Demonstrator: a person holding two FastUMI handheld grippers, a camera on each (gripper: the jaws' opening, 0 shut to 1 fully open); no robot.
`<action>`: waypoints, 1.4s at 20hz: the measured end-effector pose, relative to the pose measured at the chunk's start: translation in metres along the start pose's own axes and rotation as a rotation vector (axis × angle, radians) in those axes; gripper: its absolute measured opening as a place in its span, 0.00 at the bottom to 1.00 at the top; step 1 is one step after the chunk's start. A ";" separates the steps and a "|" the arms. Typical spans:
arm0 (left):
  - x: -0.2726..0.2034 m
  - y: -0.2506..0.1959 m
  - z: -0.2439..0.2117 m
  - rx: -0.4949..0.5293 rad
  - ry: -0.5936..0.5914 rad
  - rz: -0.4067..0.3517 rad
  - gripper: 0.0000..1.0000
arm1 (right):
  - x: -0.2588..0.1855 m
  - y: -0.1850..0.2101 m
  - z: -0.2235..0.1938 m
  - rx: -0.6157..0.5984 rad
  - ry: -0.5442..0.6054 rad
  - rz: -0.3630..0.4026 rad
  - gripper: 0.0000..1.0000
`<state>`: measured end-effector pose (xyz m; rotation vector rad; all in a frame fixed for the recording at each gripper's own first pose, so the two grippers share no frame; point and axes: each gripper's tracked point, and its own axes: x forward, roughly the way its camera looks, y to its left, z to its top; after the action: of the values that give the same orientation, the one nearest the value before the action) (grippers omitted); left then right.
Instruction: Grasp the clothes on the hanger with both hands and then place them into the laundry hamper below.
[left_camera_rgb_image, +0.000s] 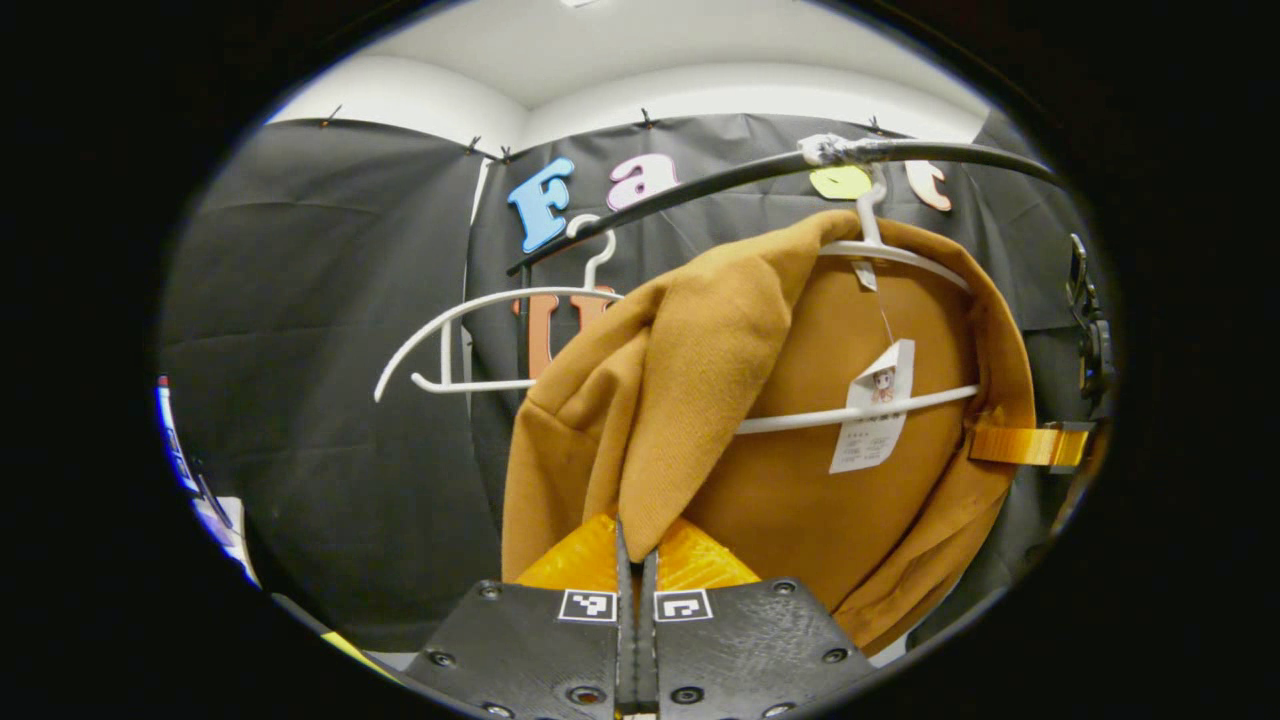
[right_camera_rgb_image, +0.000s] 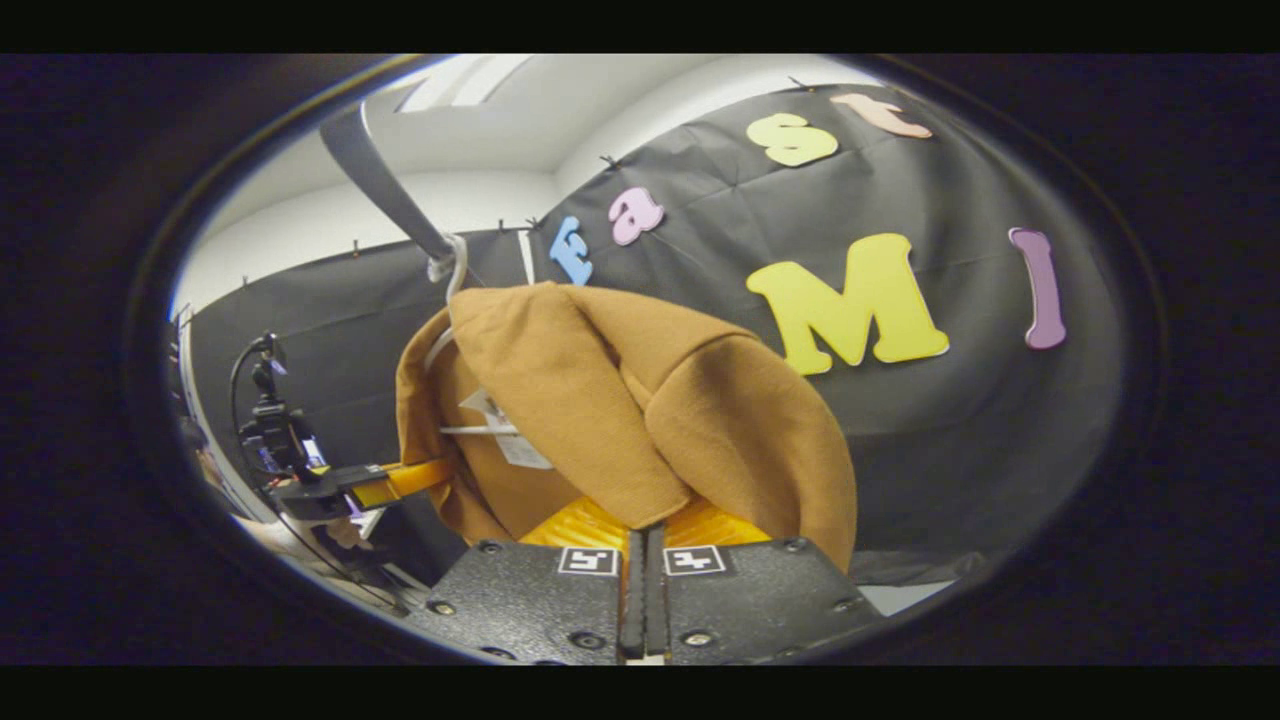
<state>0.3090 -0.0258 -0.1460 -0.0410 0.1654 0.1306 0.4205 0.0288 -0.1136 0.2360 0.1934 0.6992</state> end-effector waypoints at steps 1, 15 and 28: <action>0.000 0.005 0.003 -0.002 -0.003 0.013 0.00 | -0.005 0.000 0.006 0.010 -0.016 0.008 0.04; 0.001 0.057 0.073 -0.033 -0.110 0.105 0.04 | -0.034 -0.009 0.087 0.235 -0.259 0.110 0.04; 0.031 0.062 0.129 0.024 -0.176 0.078 0.00 | -0.038 -0.037 0.157 0.219 -0.418 0.027 0.04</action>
<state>0.3519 0.0457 -0.0254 0.0007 -0.0070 0.2090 0.4541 -0.0467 0.0296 0.5880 -0.1337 0.6402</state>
